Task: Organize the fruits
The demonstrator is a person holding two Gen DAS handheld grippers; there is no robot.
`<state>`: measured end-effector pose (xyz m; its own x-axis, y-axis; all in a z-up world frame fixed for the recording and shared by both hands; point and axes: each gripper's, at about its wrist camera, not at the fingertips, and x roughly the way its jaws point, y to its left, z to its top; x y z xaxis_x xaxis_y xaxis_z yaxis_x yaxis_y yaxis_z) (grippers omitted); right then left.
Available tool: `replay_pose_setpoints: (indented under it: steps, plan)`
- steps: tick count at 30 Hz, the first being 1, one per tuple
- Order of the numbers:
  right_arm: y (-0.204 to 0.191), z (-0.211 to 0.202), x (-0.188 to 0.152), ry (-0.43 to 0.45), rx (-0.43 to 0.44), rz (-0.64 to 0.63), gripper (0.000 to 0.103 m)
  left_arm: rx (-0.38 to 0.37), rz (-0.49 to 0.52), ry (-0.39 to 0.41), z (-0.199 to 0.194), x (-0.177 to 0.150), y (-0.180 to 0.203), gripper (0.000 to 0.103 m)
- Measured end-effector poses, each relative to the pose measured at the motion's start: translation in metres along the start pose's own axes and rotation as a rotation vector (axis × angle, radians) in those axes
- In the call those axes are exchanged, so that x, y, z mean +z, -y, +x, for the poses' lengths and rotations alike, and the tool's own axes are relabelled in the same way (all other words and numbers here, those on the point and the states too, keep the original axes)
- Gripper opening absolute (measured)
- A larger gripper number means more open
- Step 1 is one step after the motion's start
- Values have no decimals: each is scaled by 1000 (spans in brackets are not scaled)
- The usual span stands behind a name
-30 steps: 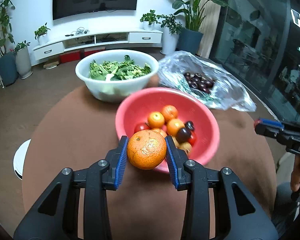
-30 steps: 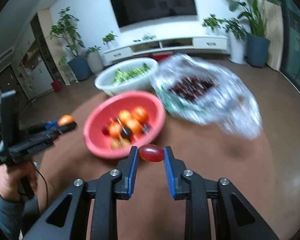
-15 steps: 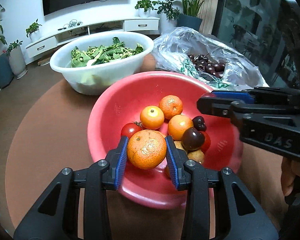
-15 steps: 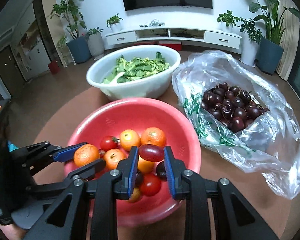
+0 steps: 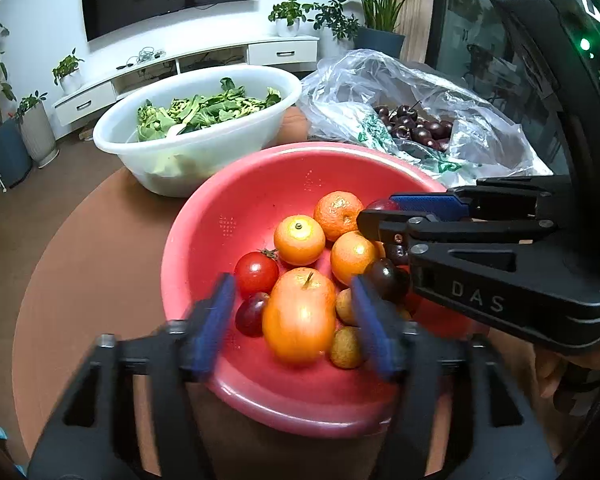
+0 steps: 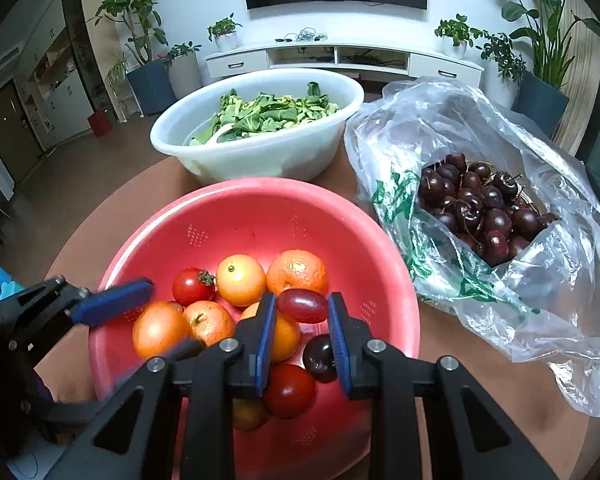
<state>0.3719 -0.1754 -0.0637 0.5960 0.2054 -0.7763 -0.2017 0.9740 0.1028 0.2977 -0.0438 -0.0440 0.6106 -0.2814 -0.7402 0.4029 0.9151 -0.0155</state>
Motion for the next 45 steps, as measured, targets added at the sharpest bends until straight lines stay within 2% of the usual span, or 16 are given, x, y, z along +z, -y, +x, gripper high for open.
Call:
replay_pose_setpoints:
  steps: [5, 9, 12, 15, 21, 24, 26, 30, 32, 35, 38, 40, 45]
  plan:
    - [1, 0, 0, -5, -6, 2, 30, 5, -16, 11, -5, 0, -2, 67]
    - [2, -5, -2, 11, -4, 10, 50, 14, -28, 45, -17, -1, -3, 80]
    - [1, -12, -3, 36, 2, 21, 59, 42, -45, 74, -31, -2, -5, 88]
    - [2, -24, -3, 60, -2, 31, 63, 64, -75, 124, -51, -8, -10, 103]
    - [7, -64, -13, 134, -1, 72, 70, 135, -94, 223, -107, -24, -6, 103]
    - [11, -101, -26, 224, -1, 100, 77, 160, -111, 292, -143, -34, 0, 103]
    - [13, -131, -35, 302, -4, 111, 81, 208, -134, 337, -168, -41, 6, 103]
    - [9, -197, -56, 499, -27, 128, 102, 329, -169, 442, -221, -61, 22, 103]
    - [4, -232, -70, 610, -52, 116, 103, 370, -172, 463, -245, -69, 30, 103]
    - [-3, -269, -84, 674, -87, 103, 103, 376, -190, 436, -266, -76, 36, 103]
    - [-6, -287, -96, 643, -87, 120, 103, 408, -202, 362, -272, -88, 43, 103]
    - [-9, -290, -108, 590, -114, 136, 103, 389, -221, 304, -270, -100, 50, 103]
    - [-16, -275, -143, 399, -160, 154, 103, 343, -217, 192, -255, -136, 68, 103]
